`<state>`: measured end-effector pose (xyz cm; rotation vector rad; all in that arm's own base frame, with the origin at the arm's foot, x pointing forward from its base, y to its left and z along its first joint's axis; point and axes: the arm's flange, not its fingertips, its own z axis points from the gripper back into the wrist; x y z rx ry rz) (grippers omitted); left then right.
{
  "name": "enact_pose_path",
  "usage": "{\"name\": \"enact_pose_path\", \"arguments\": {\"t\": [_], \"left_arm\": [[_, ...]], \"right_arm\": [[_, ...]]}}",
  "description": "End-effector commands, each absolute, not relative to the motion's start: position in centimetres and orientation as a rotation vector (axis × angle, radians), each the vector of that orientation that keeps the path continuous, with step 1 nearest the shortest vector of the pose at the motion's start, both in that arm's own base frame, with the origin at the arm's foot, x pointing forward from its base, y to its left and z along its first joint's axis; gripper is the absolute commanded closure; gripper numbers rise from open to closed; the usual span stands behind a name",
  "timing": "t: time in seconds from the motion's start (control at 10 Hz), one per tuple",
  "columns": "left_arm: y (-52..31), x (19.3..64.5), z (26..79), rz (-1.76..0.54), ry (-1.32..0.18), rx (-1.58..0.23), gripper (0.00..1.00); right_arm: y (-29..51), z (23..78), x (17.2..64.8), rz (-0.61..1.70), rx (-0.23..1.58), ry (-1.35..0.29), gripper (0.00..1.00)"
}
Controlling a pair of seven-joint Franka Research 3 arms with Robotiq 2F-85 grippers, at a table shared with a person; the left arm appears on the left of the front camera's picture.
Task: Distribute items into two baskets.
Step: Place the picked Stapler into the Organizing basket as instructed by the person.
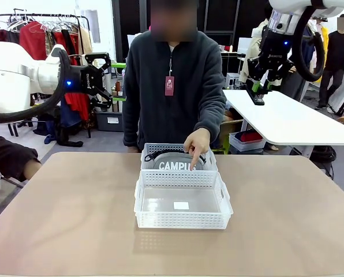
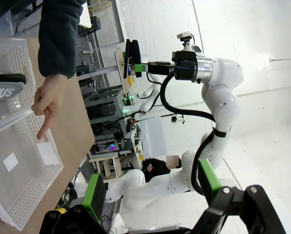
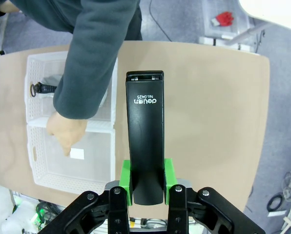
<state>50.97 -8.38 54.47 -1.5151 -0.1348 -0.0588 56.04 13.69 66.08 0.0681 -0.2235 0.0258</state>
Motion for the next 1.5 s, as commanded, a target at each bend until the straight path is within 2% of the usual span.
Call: {"name": "enact_pose_path", "arguments": {"t": [0.0,0.2,1.4], "left_arm": [[-8.4,50.8,54.7,-0.053,-0.139,-1.534,0.00],[-8.4,50.8,54.7,-0.053,-0.139,-1.534,0.00],[-8.4,50.8,54.7,-0.053,-0.139,-1.534,0.00]], "right_arm": [[13.7,66.2,55.9,0.028,0.069,-0.226,1.00],[13.7,66.1,56.0,0.026,0.068,-0.224,1.00],[21.2,61.8,50.9,0.763,-0.082,-0.142,1.00]]}}
